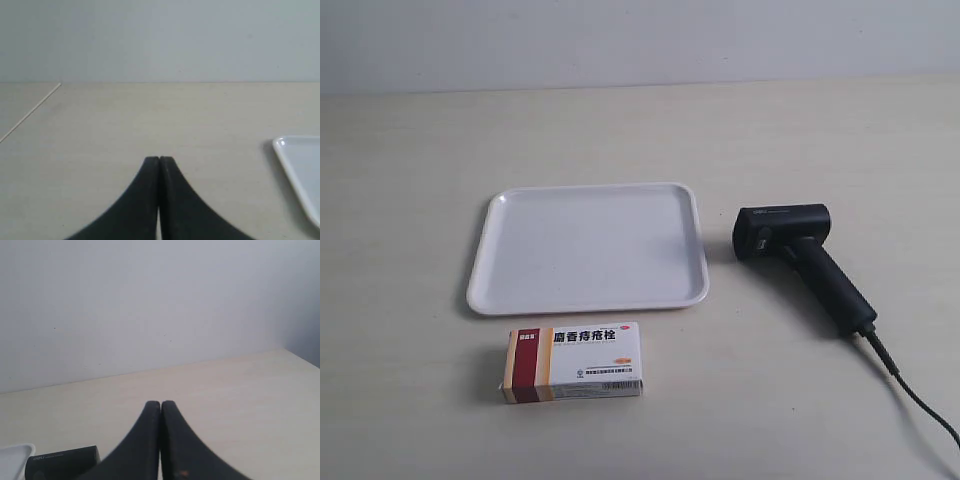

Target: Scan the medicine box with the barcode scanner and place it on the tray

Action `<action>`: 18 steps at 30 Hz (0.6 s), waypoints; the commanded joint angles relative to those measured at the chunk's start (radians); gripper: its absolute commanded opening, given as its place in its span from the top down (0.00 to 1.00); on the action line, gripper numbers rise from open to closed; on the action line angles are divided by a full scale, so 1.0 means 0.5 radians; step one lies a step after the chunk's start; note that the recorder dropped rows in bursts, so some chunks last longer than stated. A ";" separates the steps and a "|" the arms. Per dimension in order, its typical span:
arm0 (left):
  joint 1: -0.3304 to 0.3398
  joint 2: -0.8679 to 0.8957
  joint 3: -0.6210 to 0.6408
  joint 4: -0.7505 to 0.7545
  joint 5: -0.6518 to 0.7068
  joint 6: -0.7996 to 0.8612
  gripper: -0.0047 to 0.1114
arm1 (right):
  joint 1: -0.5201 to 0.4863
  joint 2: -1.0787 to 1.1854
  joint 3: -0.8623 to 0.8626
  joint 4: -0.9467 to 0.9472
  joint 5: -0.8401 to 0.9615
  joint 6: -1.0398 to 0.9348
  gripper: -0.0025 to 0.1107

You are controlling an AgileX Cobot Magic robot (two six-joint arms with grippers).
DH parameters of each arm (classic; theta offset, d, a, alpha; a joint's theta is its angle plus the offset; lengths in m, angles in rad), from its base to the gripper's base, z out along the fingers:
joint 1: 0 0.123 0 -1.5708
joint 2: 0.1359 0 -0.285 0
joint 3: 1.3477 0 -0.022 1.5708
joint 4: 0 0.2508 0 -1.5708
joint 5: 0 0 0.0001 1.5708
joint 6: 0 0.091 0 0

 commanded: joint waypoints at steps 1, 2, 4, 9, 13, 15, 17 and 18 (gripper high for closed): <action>0.006 -0.012 0.001 0.047 -0.003 0.008 0.95 | -0.010 -0.013 0.009 -0.010 0.000 -0.005 0.97; 0.006 -0.012 0.001 0.047 -0.003 0.008 0.95 | -0.010 -0.013 0.009 -0.010 0.000 -0.005 0.97; 0.006 -0.012 0.001 0.047 -0.003 0.008 0.95 | -0.010 -0.013 0.009 -0.010 0.000 -0.005 0.97; 0.006 -0.012 0.001 -0.122 -0.013 -0.127 0.95 | -0.010 -0.013 0.009 -0.010 0.000 -0.005 0.97; 0.006 -0.012 0.001 -0.576 -0.239 -0.464 0.95 | -0.010 -0.013 0.009 -0.010 -0.004 -0.005 0.97; 0.006 -0.012 0.001 -0.735 -0.359 -0.565 0.95 | -0.010 -0.013 0.009 -0.010 -0.038 -0.005 0.97; 0.006 -0.012 0.001 -0.754 -0.508 -0.571 0.95 | -0.010 -0.013 0.009 -0.010 -0.060 -0.005 0.97; 0.006 -0.012 0.001 -0.758 -0.606 -0.571 0.95 | -0.010 -0.013 0.009 -0.006 -0.060 -0.005 0.97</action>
